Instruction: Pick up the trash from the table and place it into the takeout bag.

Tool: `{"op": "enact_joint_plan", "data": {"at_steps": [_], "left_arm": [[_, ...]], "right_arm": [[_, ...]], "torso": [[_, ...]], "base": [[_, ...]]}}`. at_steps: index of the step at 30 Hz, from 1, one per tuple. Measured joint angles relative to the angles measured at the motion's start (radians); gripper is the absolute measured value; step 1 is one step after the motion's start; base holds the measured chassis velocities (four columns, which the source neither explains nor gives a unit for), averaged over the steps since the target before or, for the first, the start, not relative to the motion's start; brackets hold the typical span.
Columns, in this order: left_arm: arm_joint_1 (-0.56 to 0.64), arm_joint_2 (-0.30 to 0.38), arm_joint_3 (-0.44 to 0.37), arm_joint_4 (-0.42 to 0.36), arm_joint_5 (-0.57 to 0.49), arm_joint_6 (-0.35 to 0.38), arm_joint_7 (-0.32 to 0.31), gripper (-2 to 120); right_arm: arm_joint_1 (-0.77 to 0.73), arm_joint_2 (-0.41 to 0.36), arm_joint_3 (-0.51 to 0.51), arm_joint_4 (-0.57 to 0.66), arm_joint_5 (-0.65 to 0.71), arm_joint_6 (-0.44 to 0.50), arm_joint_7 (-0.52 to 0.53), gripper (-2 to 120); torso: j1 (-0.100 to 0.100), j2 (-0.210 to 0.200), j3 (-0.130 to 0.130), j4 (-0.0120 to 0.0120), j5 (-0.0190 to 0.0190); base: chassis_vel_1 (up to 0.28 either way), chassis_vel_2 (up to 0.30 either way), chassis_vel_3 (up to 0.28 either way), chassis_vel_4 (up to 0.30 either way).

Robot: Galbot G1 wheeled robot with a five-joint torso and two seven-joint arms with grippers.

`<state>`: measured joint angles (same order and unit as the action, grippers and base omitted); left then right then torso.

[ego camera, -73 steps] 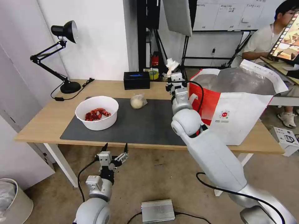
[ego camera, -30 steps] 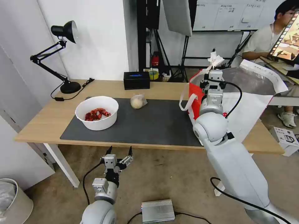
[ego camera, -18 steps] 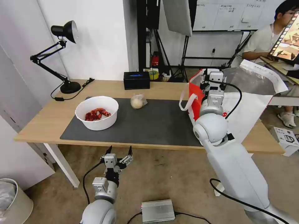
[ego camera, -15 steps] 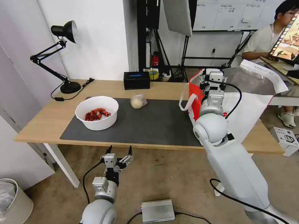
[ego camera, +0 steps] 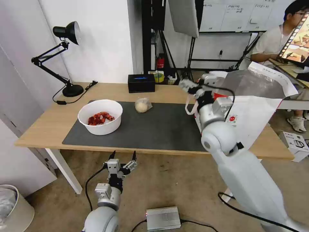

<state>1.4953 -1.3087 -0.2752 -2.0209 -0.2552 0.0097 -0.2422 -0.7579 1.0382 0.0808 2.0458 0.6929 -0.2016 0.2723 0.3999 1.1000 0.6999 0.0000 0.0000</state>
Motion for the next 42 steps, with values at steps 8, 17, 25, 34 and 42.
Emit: {"op": "enact_joint_plan", "data": {"at_steps": [8,17,25,34,42], "left_arm": [[-0.006,0.004,0.003,0.0,-0.002,0.0,0.001,100],[-0.008,0.011,0.005,0.0,-0.009,-0.002,0.002,100],[-0.008,0.016,0.001,-0.001,-0.021,-0.007,0.003,100],[-0.003,0.017,-0.011,-0.005,-0.023,-0.012,0.003,100],[-0.001,0.019,-0.015,-0.012,-0.023,-0.015,0.003,100]], "right_arm": [[-0.117,-0.127,0.036,0.099,0.138,-0.054,-0.065,100],[-0.289,-0.188,0.085,0.138,0.134,-0.067,-0.11,100],[-0.408,-0.2,0.073,0.164,0.051,-0.054,-0.061,100],[-0.528,-0.188,0.064,0.197,-0.001,-0.062,0.081,100],[-0.594,-0.177,0.069,0.217,-0.005,-0.065,0.132,100]], "torso": [[0.0,0.0,0.0,0.0,0.0001],[0.0,0.0,0.0,-0.0002,0.0002],[0.0,0.0,0.0,-0.0001,0.0],[0.0,0.0,0.0,0.0,0.0],[0.0,0.0,0.0,0.0,0.0]], "base": [[0.0,0.0,0.0,0.0],[0.0,0.0,0.0,0.0],[0.0,0.0,0.0,0.0],[0.0,0.0,0.0,0.0],[0.0,0.0,0.0,0.0]]}}
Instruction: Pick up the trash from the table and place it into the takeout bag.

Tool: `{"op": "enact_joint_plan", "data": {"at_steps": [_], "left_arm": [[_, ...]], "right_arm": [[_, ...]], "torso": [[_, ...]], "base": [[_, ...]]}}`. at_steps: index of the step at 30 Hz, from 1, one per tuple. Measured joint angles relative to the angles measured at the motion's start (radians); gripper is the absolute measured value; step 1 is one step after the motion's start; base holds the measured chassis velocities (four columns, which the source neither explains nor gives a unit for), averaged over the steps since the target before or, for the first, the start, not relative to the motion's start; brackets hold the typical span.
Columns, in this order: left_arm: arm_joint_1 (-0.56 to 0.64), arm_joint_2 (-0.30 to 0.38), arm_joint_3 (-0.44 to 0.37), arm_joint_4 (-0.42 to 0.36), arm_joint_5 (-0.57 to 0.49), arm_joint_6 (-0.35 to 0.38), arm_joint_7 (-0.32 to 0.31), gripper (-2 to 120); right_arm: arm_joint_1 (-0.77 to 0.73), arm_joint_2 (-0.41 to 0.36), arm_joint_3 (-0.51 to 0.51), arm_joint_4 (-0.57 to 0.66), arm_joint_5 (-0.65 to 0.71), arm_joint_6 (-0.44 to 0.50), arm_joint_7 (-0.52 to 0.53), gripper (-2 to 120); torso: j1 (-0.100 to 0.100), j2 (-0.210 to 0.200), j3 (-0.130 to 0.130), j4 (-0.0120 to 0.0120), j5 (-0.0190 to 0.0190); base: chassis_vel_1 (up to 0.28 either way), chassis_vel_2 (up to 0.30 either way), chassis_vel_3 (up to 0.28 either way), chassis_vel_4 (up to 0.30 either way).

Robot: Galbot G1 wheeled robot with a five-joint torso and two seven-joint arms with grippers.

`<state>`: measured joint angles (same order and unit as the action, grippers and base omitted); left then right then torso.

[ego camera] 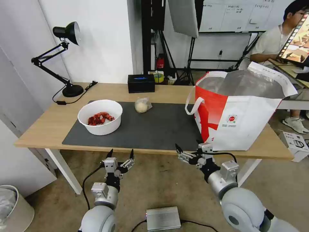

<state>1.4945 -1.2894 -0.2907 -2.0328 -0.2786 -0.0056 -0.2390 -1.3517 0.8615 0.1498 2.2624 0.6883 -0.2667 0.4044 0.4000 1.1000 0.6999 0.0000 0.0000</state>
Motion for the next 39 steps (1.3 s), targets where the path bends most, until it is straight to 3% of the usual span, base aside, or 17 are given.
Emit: {"op": "enact_joint_plan", "data": {"at_steps": [26,32,35,39], "left_arm": [[-0.001,-0.001,-0.007,-0.001,-0.002,0.0,0.0,100],[-0.002,0.0,-0.01,-0.001,-0.003,-0.001,0.0,100],[-0.002,-0.001,-0.01,-0.001,-0.004,-0.001,0.0,100],[0.001,-0.002,-0.011,-0.001,-0.003,-0.001,0.0,100]], "right_arm": [[-0.011,0.004,-0.008,-0.016,-0.001,0.003,-0.012,100],[0.082,0.027,-0.034,-0.081,0.051,0.065,-0.145,100],[0.226,0.045,-0.08,-0.165,0.099,0.118,-0.256,100],[0.349,0.062,-0.128,-0.235,0.124,0.133,-0.295,100]], "torso": [[0.0,0.0,0.0,-0.0001,-0.0001],[0.0,0.0,0.0,0.0,0.0],[0.0,0.0,0.0,0.0,-0.0001],[0.0,0.0,0.0,0.0,-0.0001]], "base": [[0.0,0.0,0.0,0.0],[0.0,0.0,0.0,0.0],[0.0,0.0,0.0,0.0],[0.0,0.0,0.0,0.0]]}}
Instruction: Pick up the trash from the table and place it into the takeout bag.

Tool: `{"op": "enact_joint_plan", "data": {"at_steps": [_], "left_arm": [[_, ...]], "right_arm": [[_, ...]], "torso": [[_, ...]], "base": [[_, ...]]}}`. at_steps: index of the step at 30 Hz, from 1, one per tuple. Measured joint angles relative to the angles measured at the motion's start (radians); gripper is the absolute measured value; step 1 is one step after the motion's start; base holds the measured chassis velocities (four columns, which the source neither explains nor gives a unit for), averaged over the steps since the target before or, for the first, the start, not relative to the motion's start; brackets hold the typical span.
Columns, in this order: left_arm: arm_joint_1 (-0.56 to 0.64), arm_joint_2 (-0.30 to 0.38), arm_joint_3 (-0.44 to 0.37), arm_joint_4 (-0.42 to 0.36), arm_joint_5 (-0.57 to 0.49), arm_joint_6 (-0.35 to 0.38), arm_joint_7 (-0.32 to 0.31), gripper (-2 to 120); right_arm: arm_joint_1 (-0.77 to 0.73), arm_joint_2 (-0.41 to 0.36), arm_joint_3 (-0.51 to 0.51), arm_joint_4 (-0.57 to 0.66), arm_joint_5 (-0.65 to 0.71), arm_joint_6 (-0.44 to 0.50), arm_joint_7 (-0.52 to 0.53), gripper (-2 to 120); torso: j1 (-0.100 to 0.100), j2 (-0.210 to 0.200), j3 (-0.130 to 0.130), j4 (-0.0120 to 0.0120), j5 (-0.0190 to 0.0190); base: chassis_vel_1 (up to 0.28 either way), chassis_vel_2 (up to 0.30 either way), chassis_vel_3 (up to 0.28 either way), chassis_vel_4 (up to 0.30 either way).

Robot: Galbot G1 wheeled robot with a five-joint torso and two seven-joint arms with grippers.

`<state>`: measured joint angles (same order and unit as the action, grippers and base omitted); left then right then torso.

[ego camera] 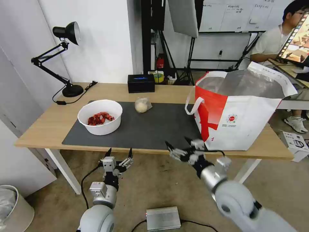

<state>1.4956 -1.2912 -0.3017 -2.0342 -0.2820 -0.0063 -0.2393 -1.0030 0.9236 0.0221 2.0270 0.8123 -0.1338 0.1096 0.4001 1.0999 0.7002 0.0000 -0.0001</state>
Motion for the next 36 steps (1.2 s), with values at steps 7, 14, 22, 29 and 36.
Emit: {"op": "enact_joint_plan", "data": {"at_steps": [7,14,22,29,36], "left_arm": [[0.015,0.001,-0.013,-0.01,0.0,0.0,0.0,100],[0.033,-0.001,-0.024,-0.017,0.004,-0.007,0.0,100],[0.046,0.002,-0.032,-0.022,0.006,-0.013,0.002,100],[0.05,0.01,-0.031,-0.024,0.004,-0.014,0.003,100],[0.051,0.009,-0.032,-0.025,0.005,-0.016,0.003,100]], "right_arm": [[0.301,0.085,-0.148,-0.206,0.018,-0.023,-0.009,100],[0.467,0.157,-0.228,-0.354,-0.001,-0.06,-0.001,100],[0.622,0.254,-0.283,-0.548,-0.024,-0.119,0.031,100],[0.757,0.37,-0.312,-0.789,-0.062,-0.199,0.036,100],[0.839,0.44,-0.327,-0.911,-0.056,-0.237,0.014,100]], "torso": [[0.0,0.0,0.0,0.0,0.0],[0.0,0.0,0.0,0.0002,-0.0001],[0.0,0.0,0.0,0.0001,0.0],[0.0,0.0,0.0,0.0,0.0],[0.0,0.0,0.0,0.0001,-0.0002]], "base": [[0.0,0.0,0.0,0.0],[0.0,0.0,0.0,0.0],[0.0,0.0,0.0,0.0],[0.0,0.0,0.0,0.0],[0.0,0.0,0.0,0.0]]}}
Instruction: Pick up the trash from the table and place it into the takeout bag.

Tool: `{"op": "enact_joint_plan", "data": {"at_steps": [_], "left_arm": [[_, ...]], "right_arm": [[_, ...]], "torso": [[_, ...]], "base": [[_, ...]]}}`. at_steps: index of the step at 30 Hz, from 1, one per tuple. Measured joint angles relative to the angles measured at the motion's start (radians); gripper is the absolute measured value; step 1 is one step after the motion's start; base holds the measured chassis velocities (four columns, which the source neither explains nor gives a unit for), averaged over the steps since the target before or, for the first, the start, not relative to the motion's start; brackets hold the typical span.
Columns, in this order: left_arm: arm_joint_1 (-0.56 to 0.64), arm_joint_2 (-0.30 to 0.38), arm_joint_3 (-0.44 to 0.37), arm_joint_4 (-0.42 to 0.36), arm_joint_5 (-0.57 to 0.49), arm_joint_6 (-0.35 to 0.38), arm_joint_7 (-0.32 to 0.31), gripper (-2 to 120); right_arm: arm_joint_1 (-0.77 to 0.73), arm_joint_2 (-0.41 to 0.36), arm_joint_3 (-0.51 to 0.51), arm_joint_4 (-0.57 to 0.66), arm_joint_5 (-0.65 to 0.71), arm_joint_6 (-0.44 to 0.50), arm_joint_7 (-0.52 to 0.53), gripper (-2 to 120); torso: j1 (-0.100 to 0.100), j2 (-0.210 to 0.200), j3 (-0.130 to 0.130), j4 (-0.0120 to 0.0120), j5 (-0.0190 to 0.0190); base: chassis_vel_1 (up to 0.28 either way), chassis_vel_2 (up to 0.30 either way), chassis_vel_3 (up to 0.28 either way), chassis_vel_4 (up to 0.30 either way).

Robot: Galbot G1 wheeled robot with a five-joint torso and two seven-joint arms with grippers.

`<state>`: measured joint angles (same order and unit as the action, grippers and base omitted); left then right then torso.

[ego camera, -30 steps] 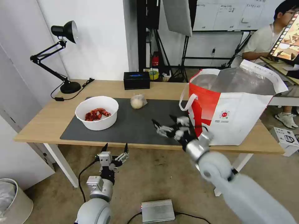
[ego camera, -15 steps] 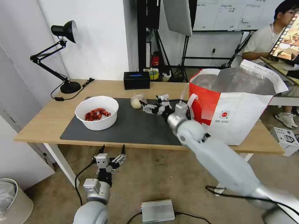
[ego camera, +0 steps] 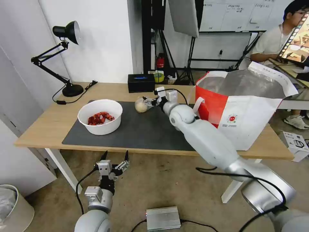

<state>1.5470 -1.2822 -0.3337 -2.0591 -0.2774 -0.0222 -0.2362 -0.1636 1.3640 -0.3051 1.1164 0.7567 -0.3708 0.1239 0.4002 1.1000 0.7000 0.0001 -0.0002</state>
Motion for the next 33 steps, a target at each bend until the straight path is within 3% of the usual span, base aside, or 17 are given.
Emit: {"op": "enact_joint_plan", "data": {"at_steps": [11,33], "left_arm": [[0.0,-0.004,0.0,-0.002,0.002,-0.001,0.0,100],[-0.005,-0.008,0.001,0.004,0.003,-0.002,0.0,100]], "right_arm": [[0.03,0.119,0.014,-0.123,-0.017,-0.074,0.02,100],[0.048,0.199,0.022,-0.264,-0.107,-0.125,0.008,100]], "torso": [[0.0,0.0,0.0,0.0,0.0001],[0.0,0.0,0.0,-0.0001,0.0002]], "base": [[0.0,0.0,0.0,0.0],[0.0,0.0,0.0,0.0]]}}
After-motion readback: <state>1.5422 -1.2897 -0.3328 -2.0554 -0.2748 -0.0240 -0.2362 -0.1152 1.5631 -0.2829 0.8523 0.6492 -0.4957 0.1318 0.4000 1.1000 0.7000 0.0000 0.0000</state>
